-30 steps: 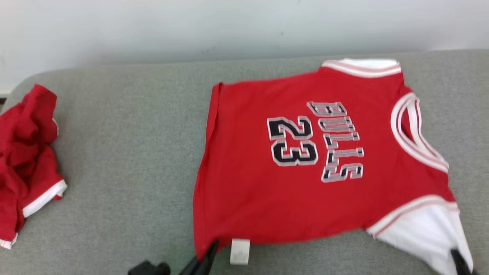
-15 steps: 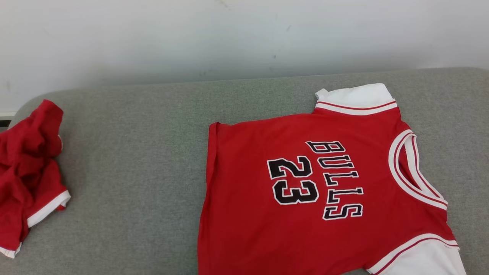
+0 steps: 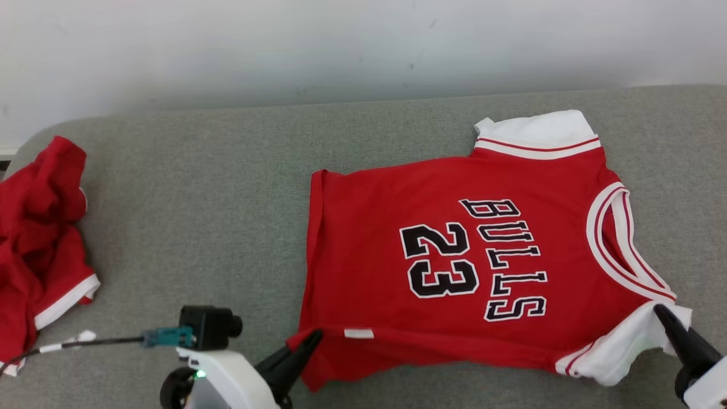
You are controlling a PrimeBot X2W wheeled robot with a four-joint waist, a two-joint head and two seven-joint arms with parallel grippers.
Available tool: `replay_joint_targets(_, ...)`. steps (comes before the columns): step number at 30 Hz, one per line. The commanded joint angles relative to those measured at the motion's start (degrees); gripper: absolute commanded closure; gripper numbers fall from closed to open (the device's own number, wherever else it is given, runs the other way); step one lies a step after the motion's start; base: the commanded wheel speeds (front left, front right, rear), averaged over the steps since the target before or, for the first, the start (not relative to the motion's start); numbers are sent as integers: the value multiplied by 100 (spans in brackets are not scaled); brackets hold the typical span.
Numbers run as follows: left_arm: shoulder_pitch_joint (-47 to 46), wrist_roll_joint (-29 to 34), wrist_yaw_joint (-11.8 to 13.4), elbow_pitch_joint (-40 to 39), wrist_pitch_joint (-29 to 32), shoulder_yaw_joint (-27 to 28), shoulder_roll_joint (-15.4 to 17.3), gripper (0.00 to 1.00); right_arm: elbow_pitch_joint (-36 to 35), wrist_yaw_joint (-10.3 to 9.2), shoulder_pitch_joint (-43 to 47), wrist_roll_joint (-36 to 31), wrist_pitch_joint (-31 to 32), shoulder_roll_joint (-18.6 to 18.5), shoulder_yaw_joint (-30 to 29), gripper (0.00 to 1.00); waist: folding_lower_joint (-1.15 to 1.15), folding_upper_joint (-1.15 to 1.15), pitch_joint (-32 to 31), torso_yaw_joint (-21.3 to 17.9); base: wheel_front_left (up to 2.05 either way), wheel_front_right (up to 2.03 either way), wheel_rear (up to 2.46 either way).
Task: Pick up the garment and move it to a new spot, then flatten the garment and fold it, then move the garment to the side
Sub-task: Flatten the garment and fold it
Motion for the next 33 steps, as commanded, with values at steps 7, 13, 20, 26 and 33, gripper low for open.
replay_joint_targets(7, -933, -103, -151, 739, 289, -45, -263, 100, 577, 2, -980, -542, -59, -102, -41, 100, 0, 0, 218, 161, 0, 0, 0)
replay_joint_targets(13, -1553, 104, -307, 1445, 217, -202, -567, 100, 1091, 2, -1426, -910, -251, -185, -49, 100, 0, 0, 357, 251, 0, 0, 0)
replay_joint_targets(20, -1679, 350, -410, 1878, -125, -252, -604, 0, 1219, 2, -1442, -1068, -695, -248, 10, 0, 0, 0, 334, 225, 0, 0, 0)
replay_joint_targets(26, -1172, 595, -259, 1437, -415, -199, -207, 0, 726, 2, -961, -1007, -992, -558, 4, 0, 0, 0, 180, 147, 0, 0, 0)
replay_joint_targets(33, -397, 661, 8, 640, -462, -264, 88, 0, 332, 2, -3, -1277, -1040, -1055, 315, 0, 0, 0, 249, 123, 0, 0, 0)
